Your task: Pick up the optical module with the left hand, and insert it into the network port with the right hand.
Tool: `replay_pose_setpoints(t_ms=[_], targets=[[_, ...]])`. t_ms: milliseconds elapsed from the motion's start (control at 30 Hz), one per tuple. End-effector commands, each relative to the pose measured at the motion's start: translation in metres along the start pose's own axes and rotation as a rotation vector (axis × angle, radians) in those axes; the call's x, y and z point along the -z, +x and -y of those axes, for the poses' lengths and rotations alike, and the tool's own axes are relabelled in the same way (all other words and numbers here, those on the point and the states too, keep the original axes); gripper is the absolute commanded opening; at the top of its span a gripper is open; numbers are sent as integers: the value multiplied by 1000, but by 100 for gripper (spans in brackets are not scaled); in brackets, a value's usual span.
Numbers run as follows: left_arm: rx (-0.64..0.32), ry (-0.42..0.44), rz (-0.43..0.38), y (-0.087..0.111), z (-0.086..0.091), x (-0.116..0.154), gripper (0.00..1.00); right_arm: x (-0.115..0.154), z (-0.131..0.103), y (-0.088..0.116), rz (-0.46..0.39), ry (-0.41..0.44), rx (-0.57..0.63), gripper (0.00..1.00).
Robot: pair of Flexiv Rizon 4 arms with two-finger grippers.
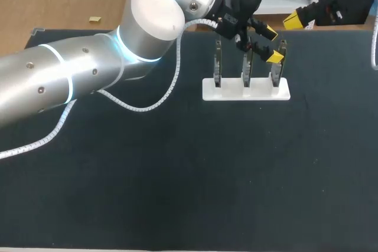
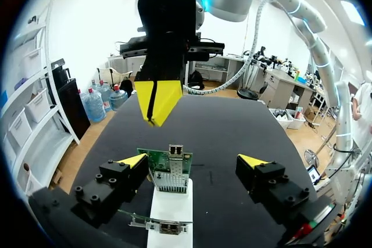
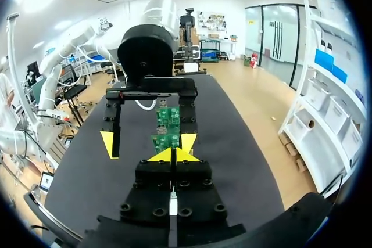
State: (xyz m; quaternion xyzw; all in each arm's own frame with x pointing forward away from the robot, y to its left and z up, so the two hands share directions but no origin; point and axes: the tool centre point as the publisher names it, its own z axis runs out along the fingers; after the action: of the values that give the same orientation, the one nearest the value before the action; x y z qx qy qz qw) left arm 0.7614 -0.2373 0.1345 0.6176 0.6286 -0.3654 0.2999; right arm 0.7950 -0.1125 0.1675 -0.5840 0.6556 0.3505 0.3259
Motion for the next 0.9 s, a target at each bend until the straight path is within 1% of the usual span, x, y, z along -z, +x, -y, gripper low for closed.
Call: replay_pose_setpoints(t_ms=[33, 100, 333, 633, 700, 733, 900], targets=[[-2, -8, -6, -2, -1, 1, 100, 6, -6, 0, 5, 24, 4, 0], [-5, -13, -6, -4, -2, 4, 100, 8, -5, -1, 9, 32, 6, 0], [-55, -91, 14, -21, -8, 30, 100, 11, -6, -2, 25, 45, 1, 0], [-59, -149, 7, -24, -14, 42, 100, 20, -6, -6, 28, 78, 15, 0], [-58, -149, 1, -24, -14, 42, 100, 21, -5, -7, 10, 107, 11, 0], [-58, -149, 1, -24, -14, 42, 100, 22, -4, -7, 12, 117, -2, 100], [-58, -149, 1, -24, -14, 42, 100, 22, -4, -7, 12, 117, -2, 100]])
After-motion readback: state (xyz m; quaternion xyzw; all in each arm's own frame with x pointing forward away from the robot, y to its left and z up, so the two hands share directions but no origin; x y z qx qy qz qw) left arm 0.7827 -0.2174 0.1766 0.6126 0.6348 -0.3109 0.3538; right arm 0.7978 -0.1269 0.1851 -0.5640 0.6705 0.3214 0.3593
